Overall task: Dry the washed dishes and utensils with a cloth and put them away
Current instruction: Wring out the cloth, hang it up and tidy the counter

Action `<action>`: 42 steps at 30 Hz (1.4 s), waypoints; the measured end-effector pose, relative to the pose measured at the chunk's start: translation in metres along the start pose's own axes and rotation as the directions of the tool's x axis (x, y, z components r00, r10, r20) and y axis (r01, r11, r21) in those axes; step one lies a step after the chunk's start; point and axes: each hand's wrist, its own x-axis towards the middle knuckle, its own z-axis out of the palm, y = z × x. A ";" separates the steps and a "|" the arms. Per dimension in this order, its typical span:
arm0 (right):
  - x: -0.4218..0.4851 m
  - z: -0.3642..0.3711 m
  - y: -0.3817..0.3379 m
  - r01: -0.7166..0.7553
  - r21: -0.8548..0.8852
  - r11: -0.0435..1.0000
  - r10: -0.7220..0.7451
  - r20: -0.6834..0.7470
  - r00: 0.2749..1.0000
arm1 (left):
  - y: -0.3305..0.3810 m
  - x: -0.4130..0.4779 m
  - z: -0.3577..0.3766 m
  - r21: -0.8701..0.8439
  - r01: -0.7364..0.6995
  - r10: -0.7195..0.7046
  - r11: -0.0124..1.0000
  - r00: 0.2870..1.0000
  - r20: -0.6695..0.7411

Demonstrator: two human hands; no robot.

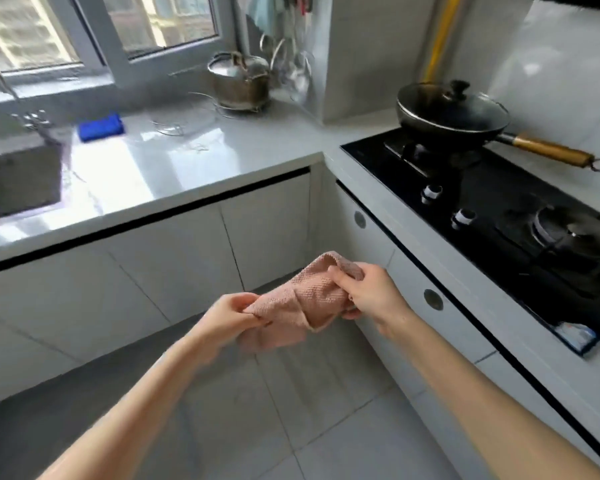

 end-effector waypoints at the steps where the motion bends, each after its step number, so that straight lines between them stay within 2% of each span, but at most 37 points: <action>1: 0.008 0.017 -0.020 0.017 -0.039 0.999 -0.015 0.055 0.998 | -0.001 -0.006 -0.038 0.007 0.011 -0.011 1.000 1.000 -0.016; 3: 0.025 0.055 -0.058 0.034 -0.126 0.991 -0.014 0.154 0.988 | 0.000 -0.019 -0.109 0.007 0.004 -0.004 1.000 0.999 -0.036; 6: 0.052 0.115 -0.108 0.045 -0.183 0.982 -0.003 0.227 0.974 | 0.002 -0.043 -0.201 0.064 -0.019 0.026 0.998 0.992 -0.121; 9: 0.073 0.171 -0.156 0.186 -0.264 0.946 -0.108 0.286 0.952 | -0.002 -0.062 -0.281 -0.010 -0.074 0.070 0.997 0.968 -0.241; 11: 0.081 0.205 -0.187 0.266 -0.248 0.931 -0.173 0.342 0.924 | -0.004 -0.074 -0.327 -0.068 -0.113 0.085 0.991 0.942 -0.325; 13: 0.093 0.235 -0.219 0.262 -0.099 0.960 -0.194 0.442 0.876 | -0.007 -0.083 -0.373 -0.098 -0.138 0.090 0.986 0.916 -0.392; 15: 0.114 0.265 -0.250 0.127 0.122 0.984 -0.174 0.592 0.787 | -0.006 -0.088 -0.415 -0.182 -0.176 0.080 0.967 0.894 -0.442; 17: 0.142 0.304 -0.271 -0.059 0.193 0.979 -0.087 0.667 0.740 | -0.013 -0.079 -0.455 -0.384 -0.193 -0.032 0.903 0.861 -0.508; 19: 0.168 0.355 -0.271 -0.226 0.046 0.973 0.140 0.663 0.735 | -0.028 -0.062 -0.482 -0.568 -0.023 -0.307 0.823 0.823 -0.478; 21: 0.190 0.402 -0.263 -0.376 -0.111 0.920 0.358 0.628 0.691 | -0.048 -0.045 -0.501 -0.630 0.155 -0.505 0.761 0.751 -0.425; 23: 0.213 0.436 -0.267 -0.476 -0.132 0.870 0.442 0.635 0.633 | -0.068 -0.031 -0.525 -0.650 0.228 -0.612 0.725 0.646 -0.456; 24: 0.228 0.451 -0.275 -0.477 -0.133 0.869 0.444 0.634 0.633 | -0.076 -0.026 -0.537 -0.648 0.240 -0.636 0.723 0.599 -0.487; 26: 0.257 0.475 -0.298 -0.402 -0.139 0.905 0.396 0.622 0.675 | -0.087 -0.019 -0.564 -0.644 0.244 -0.649 0.725 0.554 -0.522; 28: 0.284 0.505 -0.326 -0.272 -0.163 0.948 0.312 0.633 0.709 | -0.089 -0.014 -0.594 -0.643 0.238 -0.647 0.728 0.548 -0.530; 30: 0.301 0.538 -0.349 0.004 -0.194 0.981 0.130 0.676 0.726 | -0.088 -0.007 -0.625 -0.550 0.292 -0.612 0.782 0.527 -0.590; 31: 0.305 0.556 -0.358 0.165 -0.198 0.966 0.026 0.712 0.702 | -0.085 -0.004 -0.641 -0.476 0.327 -0.577 0.816 0.509 -0.639; 33: 0.299 0.592 -0.374 0.434 -0.188 0.881 -0.120 0.799 0.589 | -0.072 0.002 -0.670 -0.322 0.396 -0.492 0.860 0.479 -0.727; 35: 0.290 0.637 -0.381 0.602 -0.169 0.781 -0.174 0.866 0.468 | -0.057 0.004 -0.700 -0.192 0.474 -0.433 0.859 0.474 -0.767; 38: 0.276 0.704 -0.388 0.712 -0.087 0.696 -0.249 0.902 0.354 | -0.038 0.001 -0.745 -0.049 0.528 -0.377 0.848 0.534 -0.757; 40: 0.272 0.743 -0.396 0.750 -0.052 0.659 -0.289 0.904 0.316 | -0.027 -0.001 -0.773 0.031 0.536 -0.340 0.844 0.579 -0.741; 42: 0.274 0.775 -0.404 0.764 -0.048 0.644 -0.311 0.895 0.319 | -0.018 -0.002 -0.802 0.101 0.520 -0.294 0.848 0.621 -0.726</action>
